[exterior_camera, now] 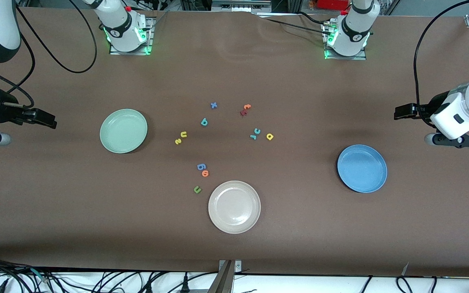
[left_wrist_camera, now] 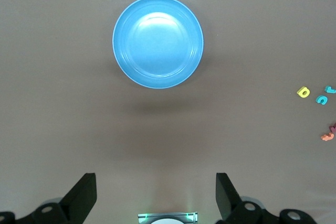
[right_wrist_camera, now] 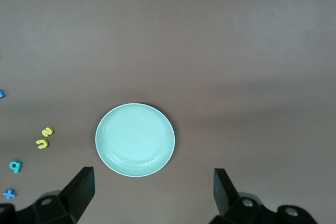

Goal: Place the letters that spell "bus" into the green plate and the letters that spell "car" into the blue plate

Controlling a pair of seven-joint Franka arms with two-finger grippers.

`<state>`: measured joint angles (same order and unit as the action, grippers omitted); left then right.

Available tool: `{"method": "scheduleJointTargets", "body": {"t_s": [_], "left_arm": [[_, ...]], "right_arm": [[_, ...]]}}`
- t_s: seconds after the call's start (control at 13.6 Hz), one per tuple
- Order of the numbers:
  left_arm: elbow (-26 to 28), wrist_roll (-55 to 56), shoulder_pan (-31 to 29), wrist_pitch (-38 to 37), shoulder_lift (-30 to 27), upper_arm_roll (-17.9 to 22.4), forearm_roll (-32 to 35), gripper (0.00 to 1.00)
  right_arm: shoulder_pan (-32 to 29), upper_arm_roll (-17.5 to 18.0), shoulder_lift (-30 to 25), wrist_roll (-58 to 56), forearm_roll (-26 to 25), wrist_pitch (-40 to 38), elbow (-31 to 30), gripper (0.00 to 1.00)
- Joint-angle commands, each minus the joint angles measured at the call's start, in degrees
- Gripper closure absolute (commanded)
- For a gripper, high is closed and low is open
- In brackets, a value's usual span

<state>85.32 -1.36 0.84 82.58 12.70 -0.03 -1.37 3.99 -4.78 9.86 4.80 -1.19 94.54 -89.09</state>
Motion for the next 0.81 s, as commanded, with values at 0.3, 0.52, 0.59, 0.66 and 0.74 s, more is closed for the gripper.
{"method": "scheduleJointTargets", "body": {"t_s": [0.3, 0.52, 0.59, 0.66, 0.74], "left_arm": [[-1.1, -0.1, 0.5, -1.1, 0.5, 0.0, 1.0, 0.00], [-1.4, 0.0, 0.6, -0.7, 2.4, -0.1, 1.0, 0.00], [-1.5, 0.0, 0.6, -0.6, 3.1, -0.1, 0.8, 0.00], [-1.6, 0.0, 0.6, -0.4, 3.6, -0.2, 0.7, 0.00], [-1.6, 0.0, 0.6, -0.3, 3.6, -0.5, 0.8, 0.00]], "right_arm": [[0.2, -0.2, -0.7, 0.8, -0.3, -0.3, -0.1, 0.00], [0.3, -0.2, -0.8, 0.8, -0.4, -0.4, -0.2, 0.00], [0.3, -0.2, -0.7, 0.8, -0.4, -0.3, -0.2, 0.00], [0.3, -0.2, -0.8, 0.8, -0.4, -0.4, -0.2, 0.00], [0.3, -0.2, -0.7, 0.7, -0.4, -0.3, -0.2, 0.00]]}}
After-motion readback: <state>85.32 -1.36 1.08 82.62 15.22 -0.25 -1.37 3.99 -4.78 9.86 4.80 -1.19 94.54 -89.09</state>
